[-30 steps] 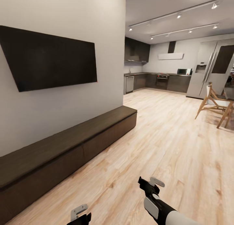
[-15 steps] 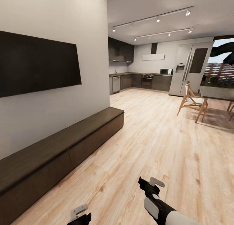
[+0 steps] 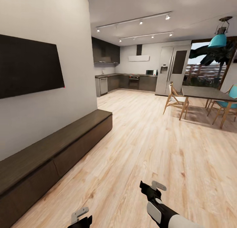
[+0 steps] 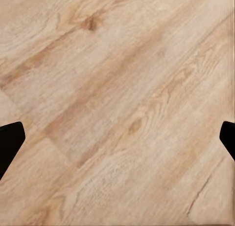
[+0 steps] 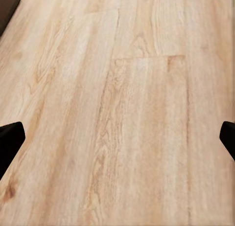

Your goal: Place each of the two pumpkins and all three candles from the living room inside a cabinet in the living room (use any cabinet), then make sure every cabinet is closed, and position the cauldron so it is next to a table in the living room.

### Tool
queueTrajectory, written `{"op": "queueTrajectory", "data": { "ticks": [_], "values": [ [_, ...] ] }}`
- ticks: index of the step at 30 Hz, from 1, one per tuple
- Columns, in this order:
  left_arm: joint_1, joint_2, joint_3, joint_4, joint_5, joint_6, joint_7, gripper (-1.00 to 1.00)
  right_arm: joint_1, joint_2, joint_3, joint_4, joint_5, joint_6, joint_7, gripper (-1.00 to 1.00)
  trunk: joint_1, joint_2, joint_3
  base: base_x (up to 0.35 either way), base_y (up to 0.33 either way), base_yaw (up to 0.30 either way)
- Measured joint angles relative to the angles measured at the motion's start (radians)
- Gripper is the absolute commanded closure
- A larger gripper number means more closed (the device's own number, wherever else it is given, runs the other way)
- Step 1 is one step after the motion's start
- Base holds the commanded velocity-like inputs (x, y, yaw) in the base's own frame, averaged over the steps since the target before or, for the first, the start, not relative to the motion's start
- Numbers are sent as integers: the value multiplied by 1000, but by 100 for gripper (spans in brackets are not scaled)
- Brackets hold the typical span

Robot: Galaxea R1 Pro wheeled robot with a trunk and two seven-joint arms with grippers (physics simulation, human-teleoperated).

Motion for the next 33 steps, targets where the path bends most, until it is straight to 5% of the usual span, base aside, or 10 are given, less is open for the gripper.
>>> {"op": "queueTrajectory", "data": {
  "ticks": [11, 33],
  "values": [
    [0, 0, -4, 0, -4, 1, 1, -100, 0, 0, 0, 1, 0, 1, 23, -100, 0, 0, 0, 58, 0, -288],
    [0, 0, -17, 0, -3, 0, 1, -100, 0, 0, -1, -1, 2, 29, 23, -100, -1, 0, 0, 325, 0, -288]
  ]
}}
